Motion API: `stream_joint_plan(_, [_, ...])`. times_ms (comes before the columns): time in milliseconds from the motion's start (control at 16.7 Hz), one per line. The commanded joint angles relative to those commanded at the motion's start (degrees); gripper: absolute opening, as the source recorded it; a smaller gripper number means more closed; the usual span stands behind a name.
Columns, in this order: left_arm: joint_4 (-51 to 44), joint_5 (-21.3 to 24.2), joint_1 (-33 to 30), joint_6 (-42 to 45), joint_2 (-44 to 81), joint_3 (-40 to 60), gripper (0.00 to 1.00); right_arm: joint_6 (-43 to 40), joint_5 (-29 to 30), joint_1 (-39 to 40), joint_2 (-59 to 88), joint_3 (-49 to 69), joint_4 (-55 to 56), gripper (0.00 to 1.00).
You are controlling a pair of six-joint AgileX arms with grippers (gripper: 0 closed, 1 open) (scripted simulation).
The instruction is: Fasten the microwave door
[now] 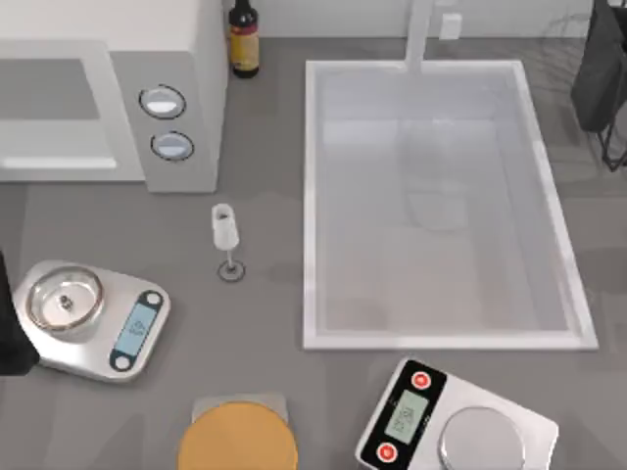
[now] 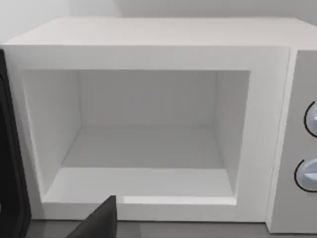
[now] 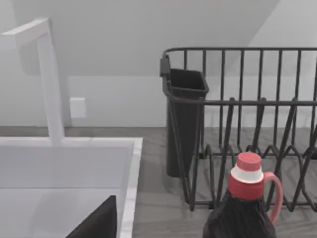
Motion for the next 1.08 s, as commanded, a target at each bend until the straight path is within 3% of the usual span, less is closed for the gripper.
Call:
stream_joint_plan(60, [0.0,0.0,0.0,0.0,0.0,0.0,1.00,0.0,0.0,0.0,0.0,0.0,0.0,1.00])
stream_joint_plan(840, [0.0,0.0,0.0,0.0,0.0,0.0,0.02,0.0,0.0,0.0,0.0,0.0,0.0,1.00])
stream_joint_plan(1080, [0.0,0.0,0.0,0.0,0.0,0.0,0.00,0.0,0.0,0.0,0.0,0.0,0.0,1.00])
